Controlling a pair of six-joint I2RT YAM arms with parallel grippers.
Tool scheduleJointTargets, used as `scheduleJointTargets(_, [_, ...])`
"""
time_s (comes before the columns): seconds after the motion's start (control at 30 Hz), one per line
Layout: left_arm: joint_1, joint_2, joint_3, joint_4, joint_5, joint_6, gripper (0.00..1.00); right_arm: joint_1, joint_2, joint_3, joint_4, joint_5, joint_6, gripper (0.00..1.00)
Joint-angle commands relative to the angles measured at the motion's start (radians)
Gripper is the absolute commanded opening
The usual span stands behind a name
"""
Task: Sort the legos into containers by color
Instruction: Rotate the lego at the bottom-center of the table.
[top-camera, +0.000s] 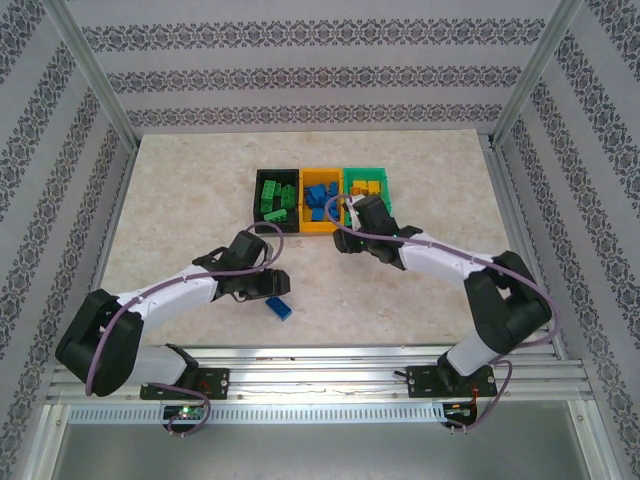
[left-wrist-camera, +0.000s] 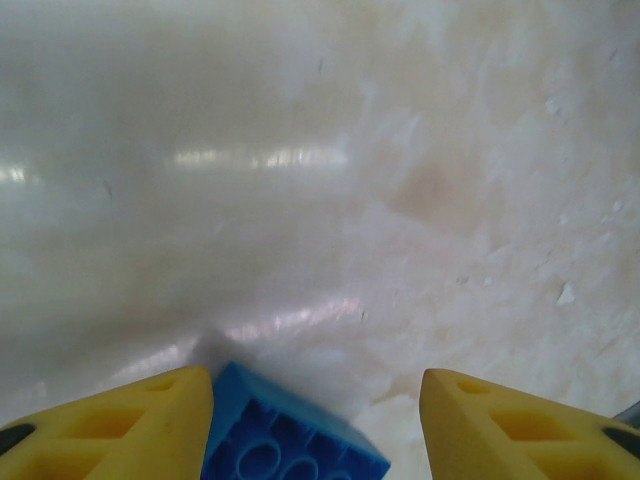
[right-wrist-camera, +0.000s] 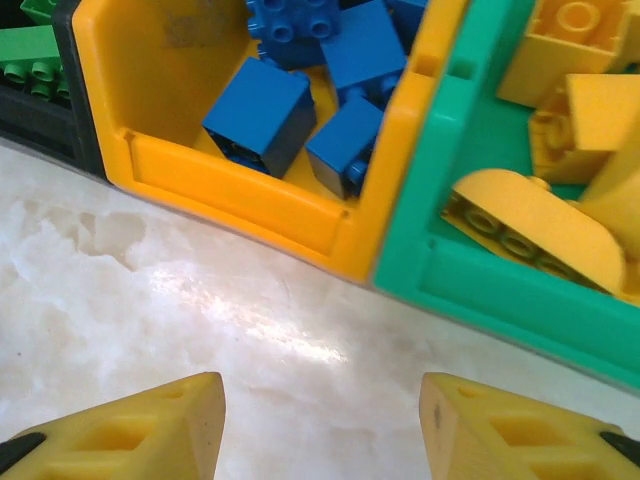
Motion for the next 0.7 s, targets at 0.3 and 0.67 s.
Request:
scheduleJointTargets(0.3, [-0.13, 0.009, 0.089, -0.294, -0.12, -0.121, 0.58, 0.0, -0.135, -0.195, 0.094, 0.11, -0.004, 0.55])
scheduleJointTargets(0.67, [-0.292, 0.09, 0.178, -0.407, -0.183, -0.157, 0.63, 0.0, -0.134, -0.213, 0.11, 0.114, -0.011, 0.56])
